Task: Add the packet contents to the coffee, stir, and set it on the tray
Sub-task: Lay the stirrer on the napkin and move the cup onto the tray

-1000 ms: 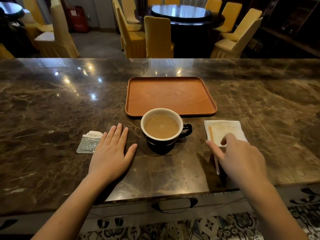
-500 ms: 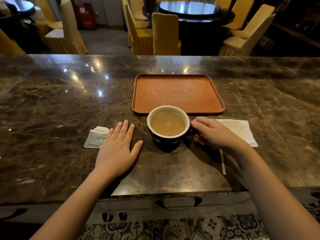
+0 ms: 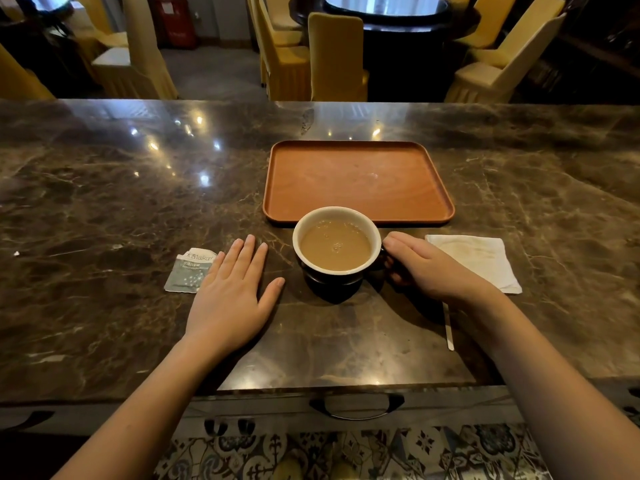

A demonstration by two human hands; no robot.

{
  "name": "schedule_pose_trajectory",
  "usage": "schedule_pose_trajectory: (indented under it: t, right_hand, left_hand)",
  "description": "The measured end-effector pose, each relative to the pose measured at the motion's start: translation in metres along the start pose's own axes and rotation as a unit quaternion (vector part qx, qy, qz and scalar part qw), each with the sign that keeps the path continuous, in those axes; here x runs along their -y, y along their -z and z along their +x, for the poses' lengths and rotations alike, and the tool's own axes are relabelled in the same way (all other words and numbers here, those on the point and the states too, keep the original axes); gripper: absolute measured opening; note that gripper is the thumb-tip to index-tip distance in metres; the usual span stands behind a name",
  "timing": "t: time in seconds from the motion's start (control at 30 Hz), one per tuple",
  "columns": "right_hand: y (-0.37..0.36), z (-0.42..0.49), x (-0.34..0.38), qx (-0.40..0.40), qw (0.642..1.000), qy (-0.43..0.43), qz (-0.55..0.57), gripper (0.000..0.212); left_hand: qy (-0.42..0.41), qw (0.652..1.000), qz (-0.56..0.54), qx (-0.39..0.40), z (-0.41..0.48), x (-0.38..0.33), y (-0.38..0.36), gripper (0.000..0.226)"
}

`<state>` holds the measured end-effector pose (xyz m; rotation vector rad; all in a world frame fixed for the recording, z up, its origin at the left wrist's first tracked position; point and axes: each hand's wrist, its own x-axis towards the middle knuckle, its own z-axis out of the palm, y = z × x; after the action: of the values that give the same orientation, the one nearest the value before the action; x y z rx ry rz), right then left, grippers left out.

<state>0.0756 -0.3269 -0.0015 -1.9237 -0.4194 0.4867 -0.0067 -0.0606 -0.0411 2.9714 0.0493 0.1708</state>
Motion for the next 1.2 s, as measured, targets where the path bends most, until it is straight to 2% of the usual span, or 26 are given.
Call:
schedule_pose_trajectory:
  t: [0.43, 0.57, 0.7, 0.93, 1.2]
  right_hand:
    - [0.002, 0.002, -0.006, -0.03, 0.998, 0.019, 0.043, 0.032]
    - [0.007, 0.004, -0.002, -0.027, 0.994, 0.017, 0.106, 0.031]
    - [0.021, 0.017, 0.01, -0.049, 0.994, 0.054, 0.085, 0.032]
    - [0.05, 0.052, 0.022, -0.04, 0.99, 0.05, 0.126, 0.033]
    - [0.074, 0.103, 0.016, -0.037, 0.993, 0.057, 0.1, 0.036]
  left_hand:
    - [-0.001, 1.0, -0.003, 0.006, -0.001, -0.001, 0.003, 0.073]
    - [-0.002, 1.0, -0.009, 0.003, 0.0, -0.001, 0.003, 0.074]
    - [0.001, 1.0, -0.016, 0.005, -0.002, -0.002, 0.004, 0.069]
    - [0.002, 1.0, -0.023, 0.009, -0.003, -0.003, 0.006, 0.067]
    - [0.007, 1.0, -0.029, 0.007, -0.003, -0.004, 0.008, 0.072]
